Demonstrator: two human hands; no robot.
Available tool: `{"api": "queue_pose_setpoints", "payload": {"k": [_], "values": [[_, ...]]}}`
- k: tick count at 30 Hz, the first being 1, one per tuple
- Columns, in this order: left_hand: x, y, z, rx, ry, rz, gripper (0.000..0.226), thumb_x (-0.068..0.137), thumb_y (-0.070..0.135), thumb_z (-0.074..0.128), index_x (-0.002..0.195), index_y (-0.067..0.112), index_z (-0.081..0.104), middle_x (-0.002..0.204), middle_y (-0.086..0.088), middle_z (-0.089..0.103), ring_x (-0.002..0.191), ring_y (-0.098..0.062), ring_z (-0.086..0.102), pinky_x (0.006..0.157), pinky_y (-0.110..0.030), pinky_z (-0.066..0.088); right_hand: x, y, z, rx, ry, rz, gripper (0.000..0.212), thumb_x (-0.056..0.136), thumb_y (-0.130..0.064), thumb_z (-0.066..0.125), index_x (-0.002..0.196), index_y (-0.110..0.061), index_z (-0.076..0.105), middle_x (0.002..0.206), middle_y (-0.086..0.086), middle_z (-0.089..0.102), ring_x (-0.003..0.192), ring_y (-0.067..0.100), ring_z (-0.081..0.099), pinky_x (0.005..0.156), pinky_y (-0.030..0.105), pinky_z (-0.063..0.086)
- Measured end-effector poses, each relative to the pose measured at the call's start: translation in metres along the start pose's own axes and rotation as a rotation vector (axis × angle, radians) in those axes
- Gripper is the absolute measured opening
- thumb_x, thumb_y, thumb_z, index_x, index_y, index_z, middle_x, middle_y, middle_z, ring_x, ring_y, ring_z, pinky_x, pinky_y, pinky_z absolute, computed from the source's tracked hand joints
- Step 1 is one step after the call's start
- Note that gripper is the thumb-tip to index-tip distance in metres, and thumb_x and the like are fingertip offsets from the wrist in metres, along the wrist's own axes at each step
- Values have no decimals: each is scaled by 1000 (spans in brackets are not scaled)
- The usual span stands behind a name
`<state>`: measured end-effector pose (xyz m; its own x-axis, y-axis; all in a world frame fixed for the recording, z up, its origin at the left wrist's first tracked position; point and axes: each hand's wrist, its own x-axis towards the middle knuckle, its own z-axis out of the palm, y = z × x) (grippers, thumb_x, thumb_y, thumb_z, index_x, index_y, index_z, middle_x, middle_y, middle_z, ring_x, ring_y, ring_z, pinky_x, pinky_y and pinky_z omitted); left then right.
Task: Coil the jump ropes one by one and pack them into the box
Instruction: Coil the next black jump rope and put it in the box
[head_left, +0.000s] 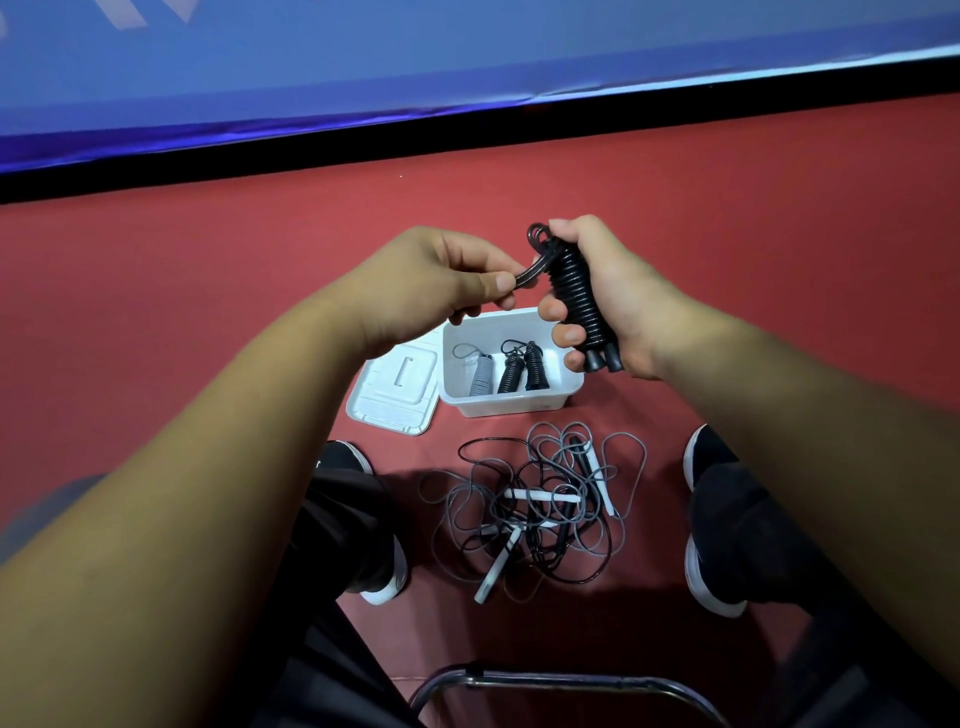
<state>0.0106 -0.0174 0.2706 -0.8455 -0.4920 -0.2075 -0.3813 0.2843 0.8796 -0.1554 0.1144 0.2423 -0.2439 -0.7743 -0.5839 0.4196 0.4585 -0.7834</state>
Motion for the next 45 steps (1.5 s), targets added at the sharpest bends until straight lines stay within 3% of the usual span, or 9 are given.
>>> {"api": "queue_pose_setpoints", "payload": {"k": [13, 19, 23, 26, 30, 34, 38, 42, 45], "values": [[2, -14, -3, 297, -40, -116, 9, 101, 20, 70, 103, 16, 78, 87, 3, 78, 70, -9, 66, 71, -25, 59, 3, 9, 9, -60, -34, 13, 40, 101, -63, 48, 97, -24, 47, 69, 0, 49, 51, 18, 33, 52, 24, 30], [4, -14, 6, 381, 8, -202, 21, 102, 24, 67, 91, 7, 74, 71, -2, 67, 60, -12, 61, 47, -10, 43, -1, 9, 10, -65, -138, 42, 50, 101, -68, 47, 106, -18, 54, 68, -1, 48, 49, 15, 30, 49, 21, 25], [8, -17, 5, 372, 20, -211, 16, 93, 24, 80, 95, 9, 79, 68, -7, 69, 55, -9, 65, 57, -20, 55, -6, 8, 9, -107, -261, 82, 56, 102, -69, 41, 100, -16, 57, 67, 0, 44, 44, 12, 28, 46, 20, 22], [7, -16, 10, 334, 15, -183, 10, 92, 16, 80, 95, 7, 78, 83, -23, 75, 71, -25, 76, 70, -37, 66, -11, 9, 5, -154, -369, 134, 58, 103, -68, 37, 99, -15, 59, 65, 3, 42, 41, 11, 26, 45, 17, 23], [3, -13, 13, 428, 0, -153, 4, 92, 7, 73, 91, 10, 76, 79, -16, 76, 78, -33, 76, 72, -45, 65, -15, 13, -1, -232, -497, 208, 64, 104, -65, 36, 116, -11, 68, 65, 6, 41, 39, 11, 25, 45, 17, 25], [4, -8, 12, 495, 29, -118, 17, 87, 2, 68, 86, 17, 76, 76, -5, 76, 67, -18, 73, 66, -33, 61, -18, 16, 0, -275, -638, 297, 57, 104, -64, 35, 144, -33, 63, 71, 7, 44, 41, 9, 27, 44, 18, 24], [5, -4, 12, 430, 66, -73, 12, 82, 6, 78, 83, 18, 78, 78, -3, 77, 72, -21, 72, 71, -38, 61, -15, 19, 4, -344, -648, 343, 57, 103, -67, 40, 149, -37, 56, 75, 5, 47, 43, 8, 31, 45, 18, 24], [7, -5, 14, 391, 122, -24, 12, 77, 9, 84, 81, 18, 76, 81, 1, 79, 80, -20, 74, 80, -41, 60, -13, 21, 7, -417, -542, 332, 57, 103, -69, 43, 87, -25, 75, 70, 1, 49, 45, 9, 34, 42, 16, 28], [8, -6, 16, 382, 158, 34, 17, 79, 3, 81, 83, 16, 72, 86, 1, 78, 84, -17, 74, 81, -41, 60, -9, 22, 7, -463, -403, 262, 50, 101, -69, 50, 105, -20, 60, 72, 2, 51, 50, 12, 37, 45, 20, 35]]}}
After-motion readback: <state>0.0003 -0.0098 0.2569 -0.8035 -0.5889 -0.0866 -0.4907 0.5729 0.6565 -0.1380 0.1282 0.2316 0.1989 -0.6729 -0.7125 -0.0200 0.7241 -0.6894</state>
